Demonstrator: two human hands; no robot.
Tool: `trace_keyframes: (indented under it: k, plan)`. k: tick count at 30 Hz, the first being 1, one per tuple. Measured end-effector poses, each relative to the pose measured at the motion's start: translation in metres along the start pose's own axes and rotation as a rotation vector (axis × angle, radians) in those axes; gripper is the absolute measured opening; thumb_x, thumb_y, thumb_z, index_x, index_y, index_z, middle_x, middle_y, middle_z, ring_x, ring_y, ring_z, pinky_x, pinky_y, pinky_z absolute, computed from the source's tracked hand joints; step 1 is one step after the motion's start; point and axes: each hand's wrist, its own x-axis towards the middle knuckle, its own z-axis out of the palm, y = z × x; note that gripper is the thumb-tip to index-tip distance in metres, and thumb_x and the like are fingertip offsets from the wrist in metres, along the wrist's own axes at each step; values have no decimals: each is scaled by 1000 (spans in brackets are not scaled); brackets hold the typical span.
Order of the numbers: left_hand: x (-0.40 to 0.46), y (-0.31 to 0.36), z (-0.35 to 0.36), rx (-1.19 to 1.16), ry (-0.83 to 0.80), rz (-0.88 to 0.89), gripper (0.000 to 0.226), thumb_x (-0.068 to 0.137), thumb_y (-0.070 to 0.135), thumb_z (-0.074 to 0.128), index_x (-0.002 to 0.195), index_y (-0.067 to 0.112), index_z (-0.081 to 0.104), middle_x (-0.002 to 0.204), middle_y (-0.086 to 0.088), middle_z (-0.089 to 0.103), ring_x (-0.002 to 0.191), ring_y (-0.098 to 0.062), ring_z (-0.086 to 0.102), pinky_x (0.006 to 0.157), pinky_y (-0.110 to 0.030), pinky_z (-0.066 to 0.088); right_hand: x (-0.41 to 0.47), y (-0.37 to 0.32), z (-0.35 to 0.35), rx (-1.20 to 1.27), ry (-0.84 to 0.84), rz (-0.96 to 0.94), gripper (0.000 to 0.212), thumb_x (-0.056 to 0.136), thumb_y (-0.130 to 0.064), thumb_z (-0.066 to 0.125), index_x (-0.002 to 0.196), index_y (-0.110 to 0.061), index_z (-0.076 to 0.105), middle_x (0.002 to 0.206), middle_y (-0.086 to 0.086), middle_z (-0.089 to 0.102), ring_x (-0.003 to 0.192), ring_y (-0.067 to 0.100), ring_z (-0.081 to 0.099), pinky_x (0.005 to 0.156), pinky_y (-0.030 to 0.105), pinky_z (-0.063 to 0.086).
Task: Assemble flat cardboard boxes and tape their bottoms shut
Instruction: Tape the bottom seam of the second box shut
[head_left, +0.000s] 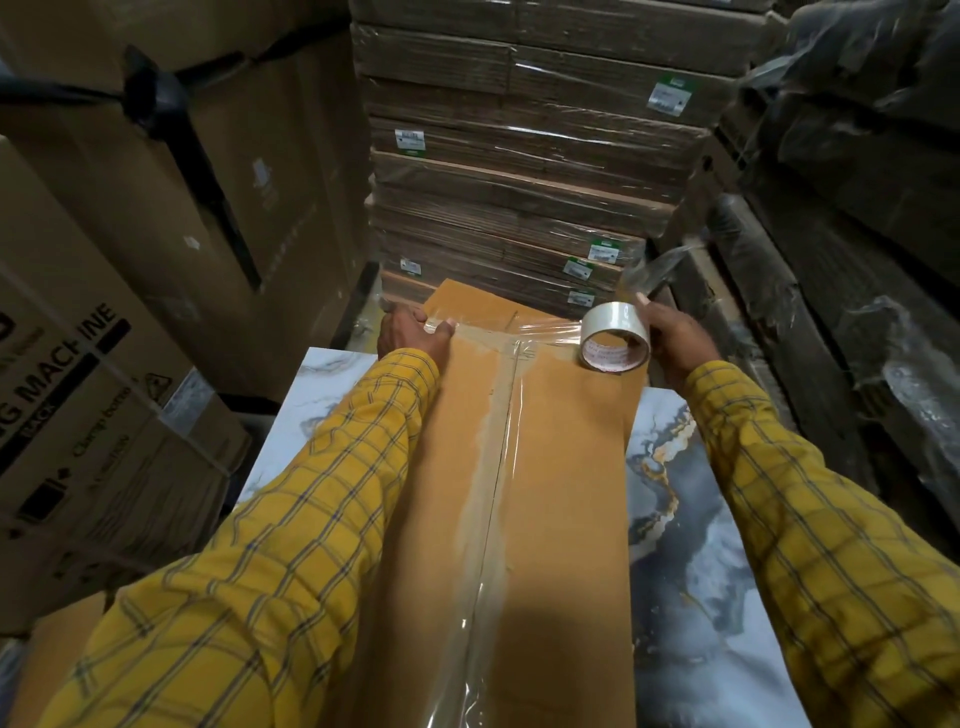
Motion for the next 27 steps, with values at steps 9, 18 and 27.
trace_keyframes:
  k: [9,18,27]
  plan:
    - [0,1,1,-2,3,-7,39,82,42,76,106,19,56,116,-8,58,112,-28,55,96,-38,45,4,-15,-23,-345,-51,-240,33,97,-18,65,68,-4,64,69,8,53,66,11,48,66,25,41]
    - [0,1,1,9,12,-8,41,80,45,77,106,18,58,112,-8,61,107,-29,58,92,-39,50,3,-18,-28,-415,-40,-162,32,98,-34,64,71,-17,64,71,-3,60,65,6,56,67,20,46]
    - [-1,2,1,12,15,-30,39,78,45,77,102,22,57,112,-7,63,106,-29,60,95,-43,51,9,-2,-45,-439,-10,-131,35,92,-35,71,61,-21,63,63,-6,57,64,12,55,67,29,46]
